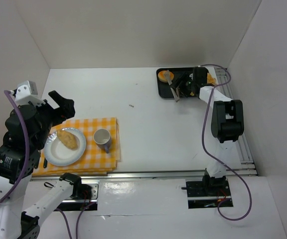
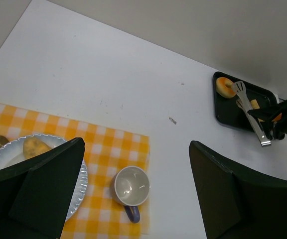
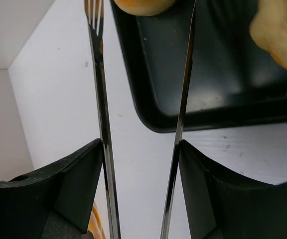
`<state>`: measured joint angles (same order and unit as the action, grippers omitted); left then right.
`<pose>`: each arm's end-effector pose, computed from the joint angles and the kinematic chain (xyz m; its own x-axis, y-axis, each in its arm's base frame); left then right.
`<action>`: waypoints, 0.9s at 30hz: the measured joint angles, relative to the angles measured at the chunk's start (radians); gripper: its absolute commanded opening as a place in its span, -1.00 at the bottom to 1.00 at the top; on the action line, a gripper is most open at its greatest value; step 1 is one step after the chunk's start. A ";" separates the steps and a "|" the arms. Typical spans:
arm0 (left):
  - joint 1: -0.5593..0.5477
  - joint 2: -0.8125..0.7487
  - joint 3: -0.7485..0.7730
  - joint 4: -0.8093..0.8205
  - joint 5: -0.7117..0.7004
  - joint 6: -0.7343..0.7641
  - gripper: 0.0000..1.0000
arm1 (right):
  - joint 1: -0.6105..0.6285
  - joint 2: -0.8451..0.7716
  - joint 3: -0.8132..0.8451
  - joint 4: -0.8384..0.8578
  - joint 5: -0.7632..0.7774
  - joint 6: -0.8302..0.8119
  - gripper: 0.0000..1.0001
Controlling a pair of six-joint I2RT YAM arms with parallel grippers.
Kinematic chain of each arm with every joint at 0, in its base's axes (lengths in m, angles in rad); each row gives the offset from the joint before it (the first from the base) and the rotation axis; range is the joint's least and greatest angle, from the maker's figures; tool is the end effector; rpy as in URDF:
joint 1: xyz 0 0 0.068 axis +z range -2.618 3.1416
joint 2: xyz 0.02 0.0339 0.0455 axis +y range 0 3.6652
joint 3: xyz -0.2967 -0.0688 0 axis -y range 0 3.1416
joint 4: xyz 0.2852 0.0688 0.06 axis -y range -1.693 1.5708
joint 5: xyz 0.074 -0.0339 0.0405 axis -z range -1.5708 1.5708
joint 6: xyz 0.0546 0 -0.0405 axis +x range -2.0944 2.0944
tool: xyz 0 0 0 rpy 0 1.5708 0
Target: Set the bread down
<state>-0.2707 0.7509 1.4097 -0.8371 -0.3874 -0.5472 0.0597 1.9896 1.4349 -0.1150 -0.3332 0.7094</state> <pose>0.1158 -0.0107 0.5159 -0.0884 -0.4754 -0.8753 -0.1834 0.8715 -0.4548 0.5112 0.0484 0.2074 -0.6736 0.5764 -0.4626 0.1666 0.7283 0.6647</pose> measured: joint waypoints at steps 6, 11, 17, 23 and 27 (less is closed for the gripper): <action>0.000 0.000 0.001 -0.001 0.007 0.002 0.99 | -0.005 0.058 0.051 0.052 -0.058 0.042 0.21; 0.000 0.000 0.006 -0.003 0.008 0.016 0.99 | -0.006 0.103 0.087 0.056 -0.077 0.063 0.10; 0.000 0.002 0.006 -0.005 0.022 0.021 0.99 | -0.006 0.121 0.105 0.056 -0.078 0.077 -0.55; 0.000 0.010 0.014 -0.008 0.026 0.021 0.99 | -0.014 0.100 0.092 0.060 -0.084 0.083 -0.82; 0.000 0.011 0.014 -0.008 0.029 0.022 0.99 | -0.034 0.021 0.047 0.047 -0.081 0.077 -0.84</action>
<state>-0.2707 0.7616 1.4235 -0.8455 -0.3588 -0.5255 0.0257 2.0106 1.4822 -0.0685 -0.4141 0.7860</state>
